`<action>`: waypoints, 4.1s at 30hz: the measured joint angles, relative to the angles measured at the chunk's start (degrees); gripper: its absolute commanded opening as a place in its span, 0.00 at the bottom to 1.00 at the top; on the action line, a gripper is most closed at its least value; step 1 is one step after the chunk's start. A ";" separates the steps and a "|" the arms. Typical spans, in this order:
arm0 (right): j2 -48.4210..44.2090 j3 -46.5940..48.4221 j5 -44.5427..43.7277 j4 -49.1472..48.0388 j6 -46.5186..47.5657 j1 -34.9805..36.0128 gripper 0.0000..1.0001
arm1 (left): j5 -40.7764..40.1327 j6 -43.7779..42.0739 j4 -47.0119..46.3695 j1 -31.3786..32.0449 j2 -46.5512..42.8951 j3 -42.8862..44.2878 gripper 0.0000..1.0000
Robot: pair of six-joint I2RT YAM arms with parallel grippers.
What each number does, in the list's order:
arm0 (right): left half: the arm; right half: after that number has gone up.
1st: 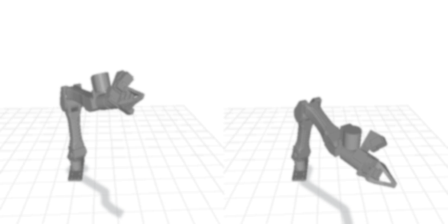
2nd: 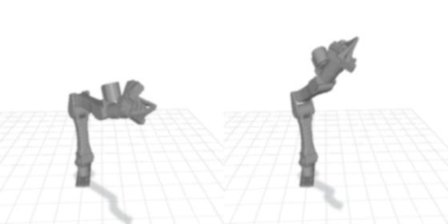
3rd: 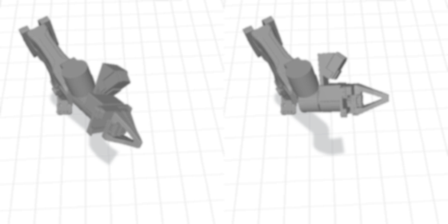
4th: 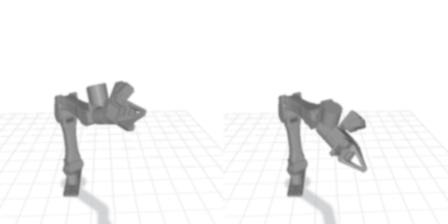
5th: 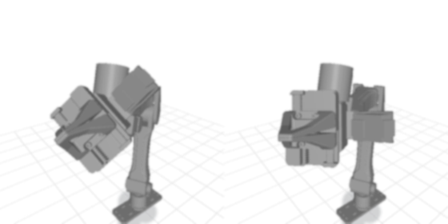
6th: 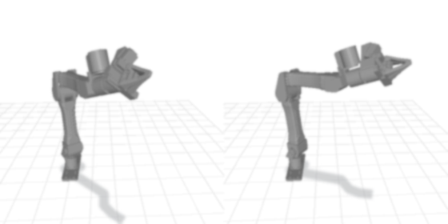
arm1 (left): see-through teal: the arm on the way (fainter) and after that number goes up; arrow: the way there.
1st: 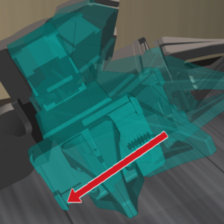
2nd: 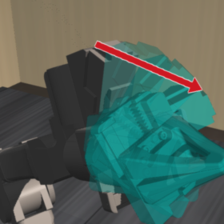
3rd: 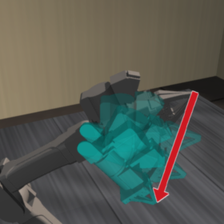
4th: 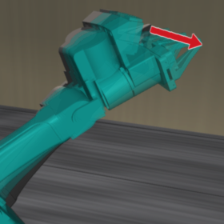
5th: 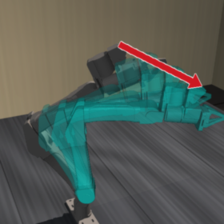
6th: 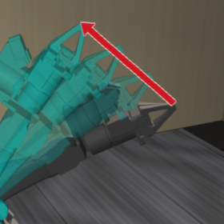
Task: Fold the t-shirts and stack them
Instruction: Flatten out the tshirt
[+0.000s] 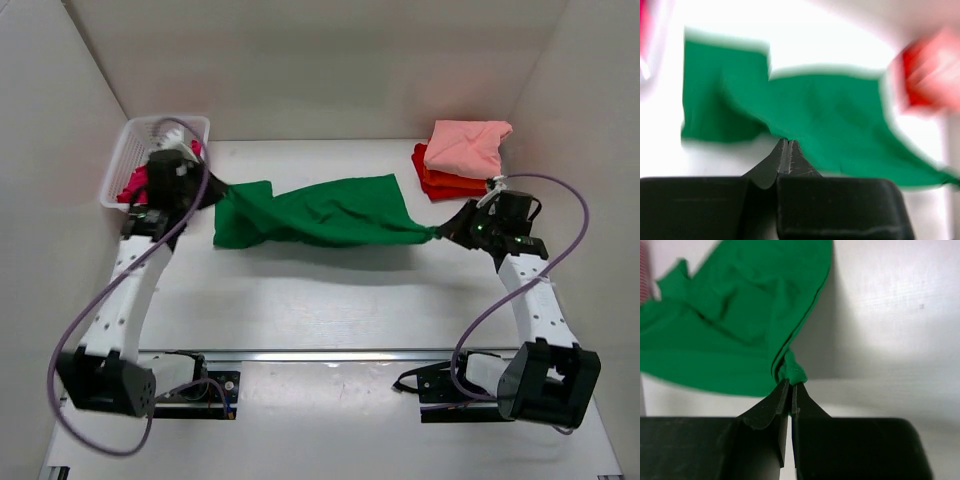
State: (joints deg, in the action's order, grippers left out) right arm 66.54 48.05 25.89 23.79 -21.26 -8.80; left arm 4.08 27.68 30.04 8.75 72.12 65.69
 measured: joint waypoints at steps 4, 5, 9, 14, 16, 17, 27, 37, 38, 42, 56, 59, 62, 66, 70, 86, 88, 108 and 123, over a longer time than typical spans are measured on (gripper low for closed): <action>-3.96 3.76 1.79 -0.31 -1.16 -1.18 0.00 | 0.46 0.90 0.11 -2.58 -9.05 11.45 0.00; -4.81 3.98 2.10 -0.28 -1.38 -1.55 0.00 | 0.50 1.09 0.20 -2.60 -10.82 12.37 0.00; -6.43 3.74 3.17 1.42 -2.60 -4.17 0.00 | 1.27 1.73 2.91 -2.71 -16.31 13.03 0.00; -5.25 -0.50 1.36 4.39 -2.73 -5.40 0.12 | 2.60 3.23 3.98 -2.27 -19.10 4.15 0.00; -3.39 -3.91 -0.24 6.23 -2.08 -4.48 0.37 | 2.95 4.17 5.49 -1.81 -21.16 -3.39 0.00; -2.82 -5.33 -1.05 7.10 -2.12 -4.28 0.54 | 3.06 4.31 6.75 -1.79 -21.62 -5.35 0.00; -10.47 -11.58 -9.44 9.16 -0.76 -1.62 0.52 | 4.15 3.87 8.44 -1.40 -24.09 -9.22 0.00; -11.80 -15.74 -16.00 16.13 -6.12 25.22 0.54 | 4.61 4.55 7.67 -1.01 -25.24 -12.09 0.00; -11.50 -15.74 -17.11 16.98 -7.06 26.21 0.55 | 4.66 4.72 7.58 -0.90 -25.51 -12.35 0.00; -9.88 -15.74 -20.63 18.88 -9.92 29.77 0.57 | 5.11 5.40 7.26 -0.46 -26.56 -13.11 0.00; -5.84 -19.74 -27.06 16.02 -21.05 41.66 0.52 | 6.16 6.12 5.40 -0.37 -27.34 -16.04 0.00; -5.07 -20.20 -29.29 13.86 -22.62 42.84 0.42 | 6.58 6.32 4.76 -0.35 -27.43 -17.18 0.00; -3.61 -19.87 -30.21 11.85 -23.39 42.86 0.41 | 7.02 6.43 4.68 -0.37 -27.43 -17.51 0.00; 0.81 -17.75 -31.17 10.56 -23.58 43.93 0.44 | 7.13 6.40 4.59 -0.44 -27.63 -17.51 0.00; 6.54 -14.12 -32.63 11.58 -23.28 45.99 0.14 | 7.13 6.38 4.61 -0.50 -27.65 -17.51 0.00; -2.49 15.50 -29.42 34.58 -9.51 35.08 0.00 | 6.80 4.37 12.70 -0.44 -24.63 -2.43 0.00; -5.60 23.10 -25.27 36.57 -6.88 33.33 0.00 | 6.40 4.09 14.08 0.17 -24.55 4.22 0.00; 50.69 79.30 -26.97 26.34 17.09 18.88 0.00 | 5.92 -1.90 15.26 -8.48 48.13 68.78 0.00; 20.98 73.96 -23.41 6.97 21.92 10.27 0.00 | 11.74 1.68 0.13 -13.31 13.22 64.02 0.00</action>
State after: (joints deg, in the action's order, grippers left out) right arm 87.53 122.02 2.48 30.76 0.67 1.48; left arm 15.81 29.36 30.17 -4.56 85.34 129.71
